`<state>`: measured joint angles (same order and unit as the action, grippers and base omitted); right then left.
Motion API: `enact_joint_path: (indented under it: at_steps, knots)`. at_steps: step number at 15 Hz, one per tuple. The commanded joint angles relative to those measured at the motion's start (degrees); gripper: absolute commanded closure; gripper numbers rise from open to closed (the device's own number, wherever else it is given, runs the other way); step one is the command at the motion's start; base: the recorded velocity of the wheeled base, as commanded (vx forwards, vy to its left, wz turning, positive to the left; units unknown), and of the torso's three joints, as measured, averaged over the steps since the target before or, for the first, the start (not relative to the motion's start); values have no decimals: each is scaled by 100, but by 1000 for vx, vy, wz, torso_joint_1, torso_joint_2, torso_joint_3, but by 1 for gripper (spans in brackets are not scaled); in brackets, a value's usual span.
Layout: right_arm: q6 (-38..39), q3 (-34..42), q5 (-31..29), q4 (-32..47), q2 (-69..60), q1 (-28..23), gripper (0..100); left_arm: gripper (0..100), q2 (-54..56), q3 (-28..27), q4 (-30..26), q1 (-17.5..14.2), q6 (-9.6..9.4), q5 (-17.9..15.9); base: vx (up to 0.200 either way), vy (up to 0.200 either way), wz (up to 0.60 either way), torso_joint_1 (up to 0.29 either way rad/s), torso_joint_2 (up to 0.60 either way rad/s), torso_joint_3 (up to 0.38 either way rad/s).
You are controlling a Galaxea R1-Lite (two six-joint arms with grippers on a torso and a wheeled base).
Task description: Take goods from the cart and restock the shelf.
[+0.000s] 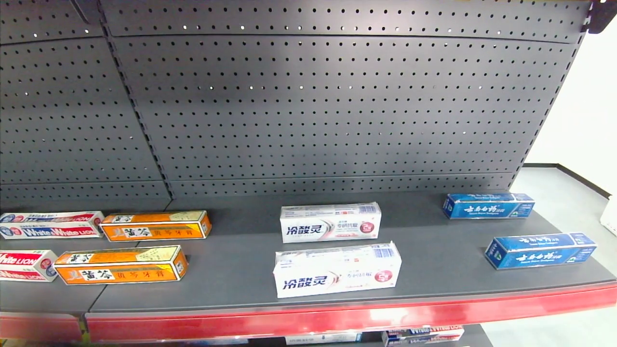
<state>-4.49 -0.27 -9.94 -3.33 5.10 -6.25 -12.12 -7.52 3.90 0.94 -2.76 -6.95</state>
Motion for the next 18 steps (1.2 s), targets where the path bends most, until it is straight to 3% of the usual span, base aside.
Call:
enact_joint_path:
  at_steps: [1, 3, 5, 6, 7, 10, 11, 12, 13, 16, 18]
  knots:
    - [-35, 18, 352, -28, -26, 10, 0, 0, 632, 374, -12, -68, -50, 229, 0, 0, 0, 0, 0, 0]
    - [88, 27, 1310, 25, -26, 1, 0, 0, 1212, 752, -144, -94, 65, 431, 0, 0, 0, 0, 0, 0]
    - [115, 27, 1310, 95, -26, 1, 0, 0, 1212, 752, -223, -103, 100, 537, 0, 0, 0, 0, 0, 0]
    - [246, 27, 1187, 298, -26, 1, 0, 0, 1212, 752, -267, -103, 3, 264, 0, 0, 0, 0, 0, 0]
    - [334, 27, 1125, 298, -26, 1, 0, 0, 1212, 743, -311, -94, -252, -26, 0, 0, 0, 0, 0, 0]
    - [352, 27, 1117, 306, -26, 1, 0, 0, 1212, 743, -311, -85, -322, -96, 0, 0, 0, 0, 0, 0]
    - [378, 27, 1108, 306, -26, 1, 0, 0, 1212, 752, -416, -103, -243, 440, 0, 0, 0, 0, 0, 0]
    - [378, 27, 1099, 306, -26, 1, 0, 0, 1212, 752, -416, -103, 65, 897, 0, 0, 0, 0, 0, 0]
    - [387, 27, 1108, 306, -26, 1, 0, 0, 1212, 752, -408, -103, 214, 906, 0, 0, 0, 0, 0, 0]
    - [370, 27, 1117, 306, -26, 1, 0, 0, 1212, 752, -416, -103, 56, 897, 0, 0, 0, 0, 0, 0]
    - [361, 27, 1099, 306, -26, 1, 0, 0, 1212, 752, -416, -94, 91, 897, -100, 0, 0, 4, -1, -1]
